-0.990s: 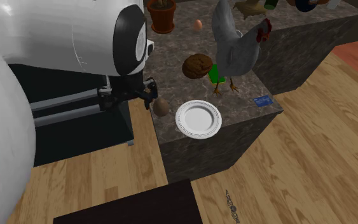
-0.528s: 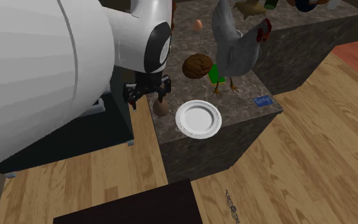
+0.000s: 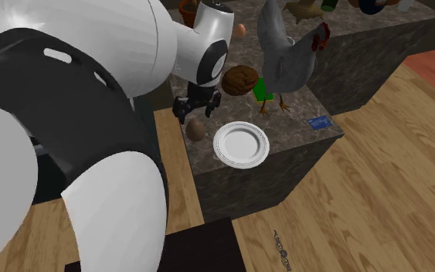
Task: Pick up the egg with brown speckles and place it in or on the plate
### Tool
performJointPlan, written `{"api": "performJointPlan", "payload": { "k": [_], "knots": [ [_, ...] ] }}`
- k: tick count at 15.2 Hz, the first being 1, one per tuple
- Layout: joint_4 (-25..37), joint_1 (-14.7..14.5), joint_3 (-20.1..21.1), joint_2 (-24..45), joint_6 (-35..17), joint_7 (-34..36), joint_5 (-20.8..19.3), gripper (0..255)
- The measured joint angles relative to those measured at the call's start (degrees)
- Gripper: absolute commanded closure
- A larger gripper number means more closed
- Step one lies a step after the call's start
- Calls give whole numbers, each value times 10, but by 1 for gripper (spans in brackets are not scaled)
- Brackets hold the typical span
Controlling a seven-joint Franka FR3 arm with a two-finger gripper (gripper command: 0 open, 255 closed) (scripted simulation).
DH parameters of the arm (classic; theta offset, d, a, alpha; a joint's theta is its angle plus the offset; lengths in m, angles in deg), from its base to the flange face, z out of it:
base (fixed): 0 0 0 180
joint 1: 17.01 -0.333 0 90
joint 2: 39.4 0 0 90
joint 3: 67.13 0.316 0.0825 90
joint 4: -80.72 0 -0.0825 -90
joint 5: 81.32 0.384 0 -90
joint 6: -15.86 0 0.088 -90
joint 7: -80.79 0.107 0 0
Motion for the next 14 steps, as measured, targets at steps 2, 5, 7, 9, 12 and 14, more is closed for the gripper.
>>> {"api": "performJointPlan", "payload": {
  "k": [2,5,7,9,12,14],
  "knots": [
    [35,12,6,40,2,-19,19,0],
    [37,15,10,56,-9,-29,29,0],
    [31,15,13,63,-21,-32,35,0],
    [27,15,16,72,-33,-36,40,0],
    [23,14,19,77,-42,-39,44,0],
    [23,14,19,77,-43,-39,45,0]
  ]
}}
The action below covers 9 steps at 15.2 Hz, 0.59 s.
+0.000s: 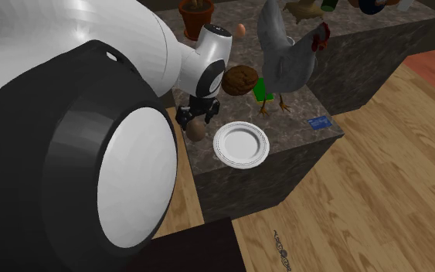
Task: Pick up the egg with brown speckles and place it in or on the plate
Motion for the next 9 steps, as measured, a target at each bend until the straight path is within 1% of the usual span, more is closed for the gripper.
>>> {"api": "performJointPlan", "payload": {
  "k": [2,3,9],
  "knots": [
    [0,0,0,0,0,0,0,0],
    [0,0,0,0,0,0,0,255],
    [0,0,0,0,0,0,0,255]
  ]
}}
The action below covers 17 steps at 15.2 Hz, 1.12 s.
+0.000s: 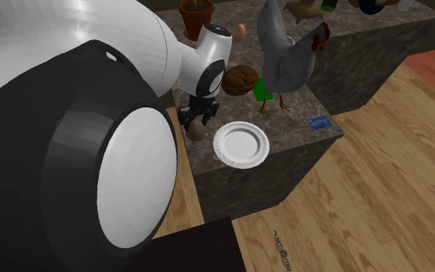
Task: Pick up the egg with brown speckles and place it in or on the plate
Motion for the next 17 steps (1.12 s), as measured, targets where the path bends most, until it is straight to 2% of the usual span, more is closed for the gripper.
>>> {"api": "performJointPlan", "payload": {
  "k": [5,17],
  "knots": [
    [0,0,-1,-2,2,1,-1,255],
    [18,-8,-13,-54,66,32,-33,255]
  ]
}}
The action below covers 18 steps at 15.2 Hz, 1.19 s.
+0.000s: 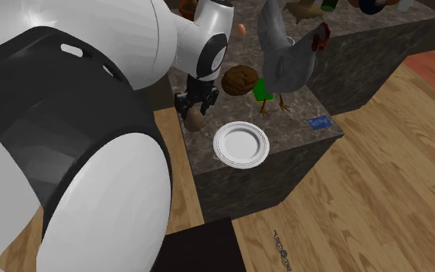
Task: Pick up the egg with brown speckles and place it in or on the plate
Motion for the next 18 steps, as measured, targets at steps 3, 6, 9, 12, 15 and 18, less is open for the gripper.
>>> {"api": "performJointPlan", "payload": {
  "k": [3,6,9,12,15,18],
  "knots": [
    [9,-1,-3,-11,19,8,-7,255],
    [14,7,-10,-21,35,0,-14,255],
    [28,32,-23,-16,53,-33,-16,255],
    [34,55,-37,-17,69,-64,-20,255],
    [52,81,-50,-8,86,-97,-22,255],
    [75,106,-60,6,103,-128,-20,255]
  ]
}}
